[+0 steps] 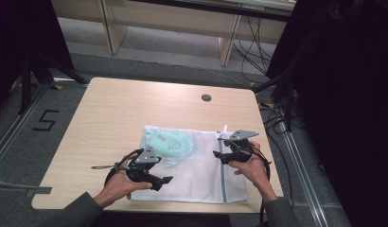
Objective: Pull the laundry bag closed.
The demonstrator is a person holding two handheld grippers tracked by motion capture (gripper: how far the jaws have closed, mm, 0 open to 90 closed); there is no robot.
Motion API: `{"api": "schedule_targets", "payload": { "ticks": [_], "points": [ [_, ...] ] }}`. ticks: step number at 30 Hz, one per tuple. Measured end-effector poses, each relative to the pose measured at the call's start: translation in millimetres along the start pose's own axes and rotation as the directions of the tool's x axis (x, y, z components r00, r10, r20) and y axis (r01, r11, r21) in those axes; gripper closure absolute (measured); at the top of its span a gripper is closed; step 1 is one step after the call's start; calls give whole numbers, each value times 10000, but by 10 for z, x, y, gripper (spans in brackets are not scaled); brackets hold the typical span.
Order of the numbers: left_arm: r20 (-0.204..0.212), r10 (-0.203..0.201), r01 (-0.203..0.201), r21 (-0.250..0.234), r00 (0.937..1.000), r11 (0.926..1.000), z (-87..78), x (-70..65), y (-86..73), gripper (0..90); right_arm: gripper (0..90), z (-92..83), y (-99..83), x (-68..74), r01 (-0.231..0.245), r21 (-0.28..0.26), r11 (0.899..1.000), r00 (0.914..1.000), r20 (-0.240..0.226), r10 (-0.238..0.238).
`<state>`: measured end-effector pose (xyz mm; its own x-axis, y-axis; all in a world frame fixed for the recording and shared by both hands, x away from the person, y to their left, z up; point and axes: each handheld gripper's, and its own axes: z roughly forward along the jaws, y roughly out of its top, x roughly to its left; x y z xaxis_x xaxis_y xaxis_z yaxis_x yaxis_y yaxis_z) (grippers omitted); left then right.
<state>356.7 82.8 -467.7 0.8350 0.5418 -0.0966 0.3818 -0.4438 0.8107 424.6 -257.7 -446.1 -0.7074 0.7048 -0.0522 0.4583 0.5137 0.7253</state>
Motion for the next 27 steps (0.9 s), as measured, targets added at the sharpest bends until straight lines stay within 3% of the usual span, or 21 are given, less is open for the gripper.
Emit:
{"api": "schedule_targets", "payload": {
  "ticks": [1,2,3,6,9,10,11,12,13,14,15,17,18,19,21,22,24,26,27],
  "points": [
    [29,-72,72,-27,10000,10000,-8,4,-13,180,362,-2,-19,10,-54,-70,10000,10000,21,54],
    [-7,302,-302,133,9995,9995,-38,27,-11,179,362,-26,-30,16,-81,107,9999,9999,-66,82],
    [-71,-61,60,-66,10000,10000,-41,12,-23,177,360,-25,-50,32,-159,-7,9999,9998,-77,159],
    [-111,-72,72,-42,9999,10000,-115,44,-34,165,343,-55,-91,60,-254,180,9995,9995,-196,258],
    [-237,-172,171,-45,9996,9998,-179,84,-64,164,335,-44,-150,97,-301,-154,9994,9995,-97,299],
    [-196,-128,127,-43,9997,9999,-198,102,-75,164,332,-80,-149,94,-243,176,9996,9995,-199,246],
    [-277,-244,242,-75,9993,9997,-215,104,-90,164,331,-66,-177,111,-291,-76,9995,9995,-134,290],
    [-248,-235,234,-46,9994,9997,-231,120,-104,164,330,-90,-183,109,-180,140,9997,9995,-257,183],
    [-299,-321,320,-41,9990,9995,-245,117,-115,164,329,-79,-207,139,-388,-85,9992,9991,-164,386],
    [-221,-122,123,63,9997,9999,-265,138,-122,164,327,-115,-209,133,-194,169,9997,9996,-197,198],
    [-263,-309,312,104,9992,9995,-278,132,-130,163,324,-117,-223,142,-197,41,9998,9996,-208,198],
    [-276,-180,178,-50,9995,9998,-292,145,-144,164,320,-159,-240,173,-411,232,9989,9988,-262,417],
    [-334,-428,427,-37,9985,9991,-302,133,-153,163,318,-158,-263,186,-437,96,9990,9988,-211,439],
    [-319,-221,220,-36,9992,9998,-312,148,-157,163,318,-173,-276,182,-333,96,9994,9993,-183,334],
    [-387,-258,258,10,9989,9997,-333,145,-173,163,316,-196,-314,209,-420,11,9991,9989,-212,420],
    [-404,-528,529,7,9978,9986,-339,131,-188,163,315,-218,-323,207,-301,148,9994,9992,-256,305],
    [-487,-179,186,149,9987,9997,-357,154,-206,164,301,-235,-360,236,-311,105,9995,9993,-223,314],
    [-490,-224,233,177,9985,9996,-363,150,-223,164,298,-252,-397,256,-237,70,9997,9995,-213,238],
    [-494,-264,274,194,9984,9994,-369,143,-230,164,295,-267,-416,293,-497,189,9986,9984,-259,502]
  ]
}}
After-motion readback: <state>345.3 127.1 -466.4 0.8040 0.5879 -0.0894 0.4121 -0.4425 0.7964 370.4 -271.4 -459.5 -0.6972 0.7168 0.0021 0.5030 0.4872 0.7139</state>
